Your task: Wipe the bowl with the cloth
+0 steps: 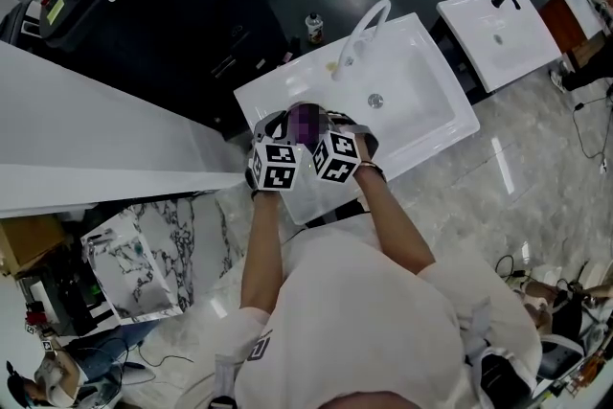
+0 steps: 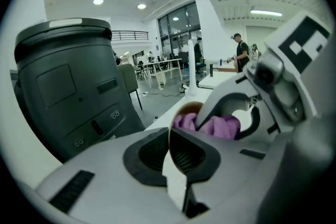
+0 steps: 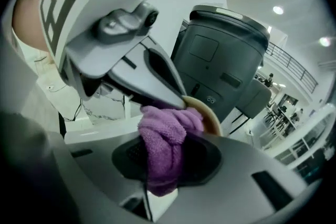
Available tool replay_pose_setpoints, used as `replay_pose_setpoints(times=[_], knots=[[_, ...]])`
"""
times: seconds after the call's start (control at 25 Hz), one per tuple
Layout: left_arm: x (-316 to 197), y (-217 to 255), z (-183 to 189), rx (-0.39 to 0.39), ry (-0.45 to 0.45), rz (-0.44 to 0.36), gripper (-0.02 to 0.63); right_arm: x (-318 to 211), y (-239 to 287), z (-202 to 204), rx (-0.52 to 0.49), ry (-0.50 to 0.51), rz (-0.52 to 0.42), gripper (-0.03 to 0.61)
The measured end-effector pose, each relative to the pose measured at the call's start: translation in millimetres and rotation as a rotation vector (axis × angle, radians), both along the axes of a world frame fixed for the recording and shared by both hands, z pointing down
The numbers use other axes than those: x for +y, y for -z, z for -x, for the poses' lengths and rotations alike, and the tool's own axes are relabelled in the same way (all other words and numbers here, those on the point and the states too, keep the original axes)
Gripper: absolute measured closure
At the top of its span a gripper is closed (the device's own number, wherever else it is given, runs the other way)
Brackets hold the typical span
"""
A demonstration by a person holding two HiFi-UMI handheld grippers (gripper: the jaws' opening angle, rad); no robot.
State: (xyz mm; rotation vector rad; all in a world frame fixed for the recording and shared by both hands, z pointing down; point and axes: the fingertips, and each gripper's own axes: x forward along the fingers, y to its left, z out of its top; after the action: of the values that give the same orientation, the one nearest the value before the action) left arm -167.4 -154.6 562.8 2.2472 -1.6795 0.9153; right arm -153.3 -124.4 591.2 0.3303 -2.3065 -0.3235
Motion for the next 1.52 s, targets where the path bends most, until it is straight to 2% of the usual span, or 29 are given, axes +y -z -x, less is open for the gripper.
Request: replay_pose_setpoints(times=[0.08,0.2,0.24,0.36,0.48,0.72,0.88,1.12,1.28,1.52], knots=[[5.8,-8.3,-2.1,-0.003,-0.002,0.017,0.597,-7.0,1.4,-6.3,-0.022,-0.046,0.007,0.485],[7.2,-14.2,-3.8,0.125,0.048,0.028,0.597,-13.9,2.1,-10.5,-0.006,-0.076,-0.043,0.485],[7.1,-16.0,-3.1,0.146,0.062,0.035,0.597,-15.3,1.1,-10.8,0.014,-0.083,-0.078,0.485],[7.2,-21.9,-3.1,0.142,0.082,0.06,0.595,-21.1,-3.9,-14.6,0.085,-0.123,-0.188,0.485],[4.6,-22.5,2.7,0.134,0.099,0.053,0.597,-27.3,-4.9,-21.2,0.12,-0.16,-0.236,0.485],[-7.4,-14.1,6.5,0.102,0.124,0.031,0.595,-32.5,-10.1,-32.0,0.159,-0.17,-0.243,0.485],[-17.6,-6.6,8.9,0.1,0.128,0.007,0.595,-24.8,-16.8,-31.9,0.166,-0.147,-0.206,0.485],[-33.0,7.3,-0.5,0.141,0.106,-0.015,0.595,-17.0,-12.8,-25.2,0.154,-0.101,-0.173,0.486],[-27.0,5.2,-17.7,0.167,0.072,0.012,0.594,-10.2,-9.4,-17.6,0.134,-0.081,-0.158,0.488],[-11.9,-3.0,-29.1,0.063,0.038,0.02,0.595,-6.7,-14.3,-16.9,0.116,-0.043,-0.147,0.486]])
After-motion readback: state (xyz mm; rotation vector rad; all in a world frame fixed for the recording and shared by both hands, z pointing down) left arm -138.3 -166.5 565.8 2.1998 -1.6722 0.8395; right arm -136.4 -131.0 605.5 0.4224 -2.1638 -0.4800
